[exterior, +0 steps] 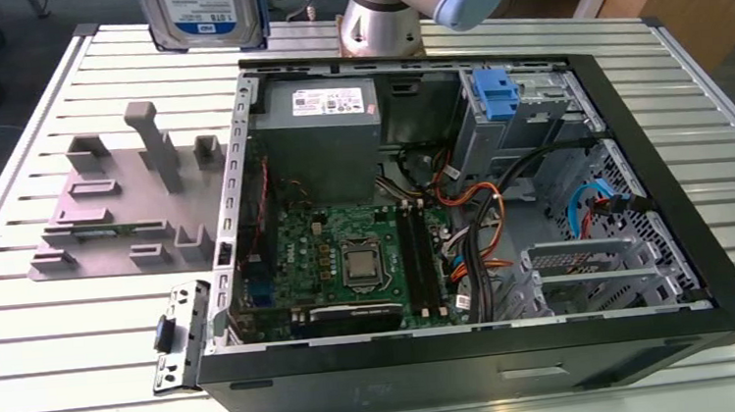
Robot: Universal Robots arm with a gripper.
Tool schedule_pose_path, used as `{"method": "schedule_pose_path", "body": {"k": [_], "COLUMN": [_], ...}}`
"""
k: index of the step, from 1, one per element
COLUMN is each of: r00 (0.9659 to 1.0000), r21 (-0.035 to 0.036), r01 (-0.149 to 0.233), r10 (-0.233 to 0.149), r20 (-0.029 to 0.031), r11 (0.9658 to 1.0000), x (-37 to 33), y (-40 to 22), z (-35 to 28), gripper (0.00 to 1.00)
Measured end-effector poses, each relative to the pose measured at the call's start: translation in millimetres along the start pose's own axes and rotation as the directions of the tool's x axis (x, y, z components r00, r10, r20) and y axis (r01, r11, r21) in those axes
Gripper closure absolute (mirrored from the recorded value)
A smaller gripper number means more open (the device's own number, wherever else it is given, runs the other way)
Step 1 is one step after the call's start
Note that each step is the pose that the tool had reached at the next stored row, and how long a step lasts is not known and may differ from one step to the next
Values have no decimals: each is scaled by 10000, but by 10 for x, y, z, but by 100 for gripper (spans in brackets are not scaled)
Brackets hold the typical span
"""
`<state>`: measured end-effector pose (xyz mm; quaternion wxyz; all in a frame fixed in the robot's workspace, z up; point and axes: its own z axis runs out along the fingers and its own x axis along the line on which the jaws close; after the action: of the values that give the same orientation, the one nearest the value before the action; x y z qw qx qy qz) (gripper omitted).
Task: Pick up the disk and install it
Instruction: 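Pick up the disk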
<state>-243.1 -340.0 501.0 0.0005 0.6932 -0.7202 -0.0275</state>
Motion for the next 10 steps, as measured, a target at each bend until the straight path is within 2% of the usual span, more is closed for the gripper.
{"method": "schedule_pose_path", "body": {"k": [10], "r00": [10000], "r21": [0], "r01": [0], "r10": [0], "r20": [0], "r11": [10000], "x": [32], "y": [-13], "z": [0], "gripper": [64]}}
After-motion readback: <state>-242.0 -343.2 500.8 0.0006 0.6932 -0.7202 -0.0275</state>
